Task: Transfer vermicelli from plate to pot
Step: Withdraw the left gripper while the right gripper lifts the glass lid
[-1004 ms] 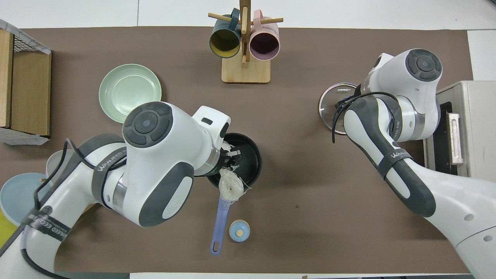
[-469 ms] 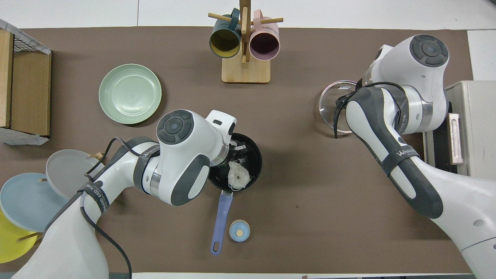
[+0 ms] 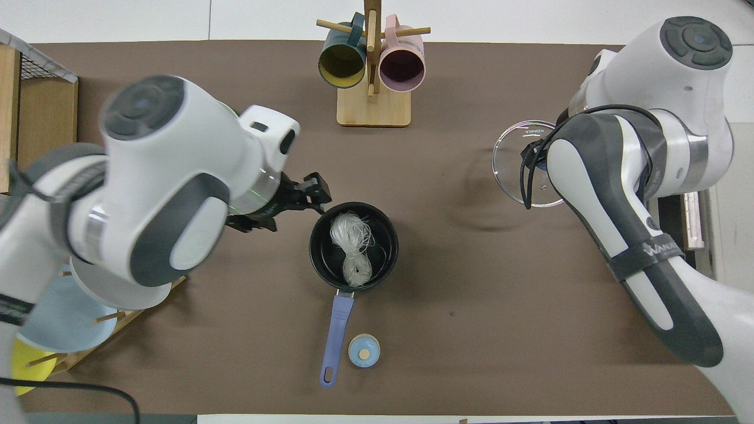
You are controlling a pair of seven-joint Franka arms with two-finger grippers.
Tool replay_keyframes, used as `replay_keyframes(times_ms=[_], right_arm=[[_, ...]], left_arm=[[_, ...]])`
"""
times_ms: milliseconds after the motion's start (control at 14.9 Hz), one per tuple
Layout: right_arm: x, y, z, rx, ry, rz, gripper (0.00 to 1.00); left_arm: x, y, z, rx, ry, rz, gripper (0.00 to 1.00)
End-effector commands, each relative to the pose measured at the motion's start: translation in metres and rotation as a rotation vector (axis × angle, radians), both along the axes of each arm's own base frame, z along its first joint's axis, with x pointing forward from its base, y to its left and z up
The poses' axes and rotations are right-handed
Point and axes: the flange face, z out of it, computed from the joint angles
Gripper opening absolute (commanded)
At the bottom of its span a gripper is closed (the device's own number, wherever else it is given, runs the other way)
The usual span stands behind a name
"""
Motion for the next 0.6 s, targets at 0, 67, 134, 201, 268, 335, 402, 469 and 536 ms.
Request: replay_keyframes(times_ms=[0, 67, 134, 201, 268, 335, 402, 469, 536], right_arm=[[-0.009, -0.001, 0.021, 0.002, 0.013, 0.010, 0.36], [-0.009, 0.000, 0.024, 0.000, 0.012, -0.004, 0.32], [-0.009, 0.005, 0.031, -0.002, 0.015, -0.028, 0.25], [-0.013, 0.031, 0.039, -0.007, 0.021, -0.035, 0.24], [-0.016, 0.052, 0.045, -0.016, 0.016, -0.056, 0.24], [-0.021, 0.073, 0.048, -0.032, 0.013, -0.079, 0.24], [-0.026, 0.093, 0.049, -0.038, 0.011, -0.109, 0.24], [-0.031, 0.112, 0.050, -0.040, 0.008, -0.151, 0.24], [-0.039, 0.135, 0.050, -0.041, 0.002, -0.192, 0.24]], left_arm=[[0.010, 0.080, 0.045, 0.010, -0.034, -0.052, 1.00], [0.014, 0.107, 0.051, 0.007, -0.049, -0.079, 1.00], [0.019, 0.133, 0.053, 0.029, -0.062, -0.114, 1.00], [0.022, 0.155, 0.054, 0.070, -0.075, -0.146, 1.00], [0.024, 0.171, 0.052, 0.087, -0.079, -0.174, 1.00], [0.024, 0.182, 0.052, 0.090, -0.086, -0.198, 1.00], [0.024, 0.191, 0.046, 0.106, -0.092, -0.220, 1.00], [0.023, 0.192, 0.044, 0.128, -0.106, -0.234, 1.00], [0.024, 0.193, 0.042, 0.132, -0.118, -0.232, 1.00]])
